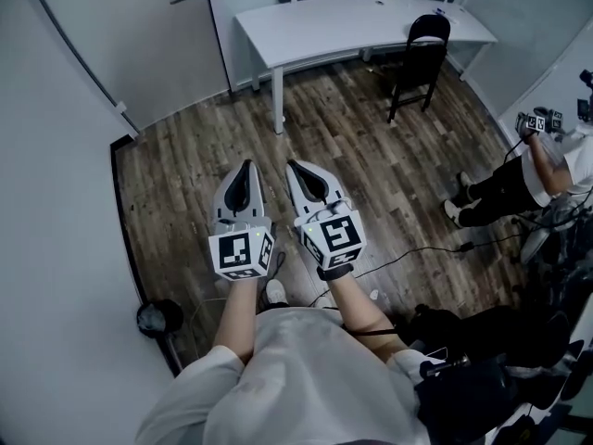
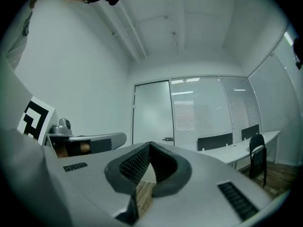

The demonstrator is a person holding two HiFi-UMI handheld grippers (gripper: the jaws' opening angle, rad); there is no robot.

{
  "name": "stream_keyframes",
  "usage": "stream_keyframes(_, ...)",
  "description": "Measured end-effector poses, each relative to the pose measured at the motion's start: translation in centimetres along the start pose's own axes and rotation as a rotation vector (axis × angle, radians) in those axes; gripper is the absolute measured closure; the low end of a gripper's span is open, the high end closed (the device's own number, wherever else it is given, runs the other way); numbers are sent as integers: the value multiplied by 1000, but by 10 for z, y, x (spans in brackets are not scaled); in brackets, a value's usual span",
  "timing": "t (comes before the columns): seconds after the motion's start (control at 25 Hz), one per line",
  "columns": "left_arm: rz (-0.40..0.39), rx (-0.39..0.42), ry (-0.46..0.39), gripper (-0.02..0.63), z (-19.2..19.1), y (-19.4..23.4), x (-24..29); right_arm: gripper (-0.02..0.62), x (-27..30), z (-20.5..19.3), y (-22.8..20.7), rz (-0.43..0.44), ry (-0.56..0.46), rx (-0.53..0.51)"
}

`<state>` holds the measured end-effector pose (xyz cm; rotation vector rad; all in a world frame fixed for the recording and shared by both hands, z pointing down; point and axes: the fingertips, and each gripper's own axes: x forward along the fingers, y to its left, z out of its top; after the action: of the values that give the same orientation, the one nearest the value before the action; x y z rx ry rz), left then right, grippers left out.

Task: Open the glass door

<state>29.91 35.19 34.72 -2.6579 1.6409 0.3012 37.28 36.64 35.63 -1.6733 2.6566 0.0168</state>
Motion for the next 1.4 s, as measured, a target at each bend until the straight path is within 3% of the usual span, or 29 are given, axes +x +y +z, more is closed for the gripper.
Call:
stream_keyframes(0.24,-5,17,1,604,1,50,1,592,42,0,34,11,-4,-5)
stream_keyframes(0.48,-10,6,-1,603,-5,67,7,592,59,-12,45,25,14,6)
stream_keyframes(0.88,13,-11,-4,604,-27,93,70,592,122,-29,3,75,-1,33)
stream_keyframes(1.2,49,36,-37,604,-7,104,176,592,196,10,-59,139,-80,19)
stream_keyframes(1.4,63,54,-30,604,-8,108,215,592,227,13,-95,164,-88,41)
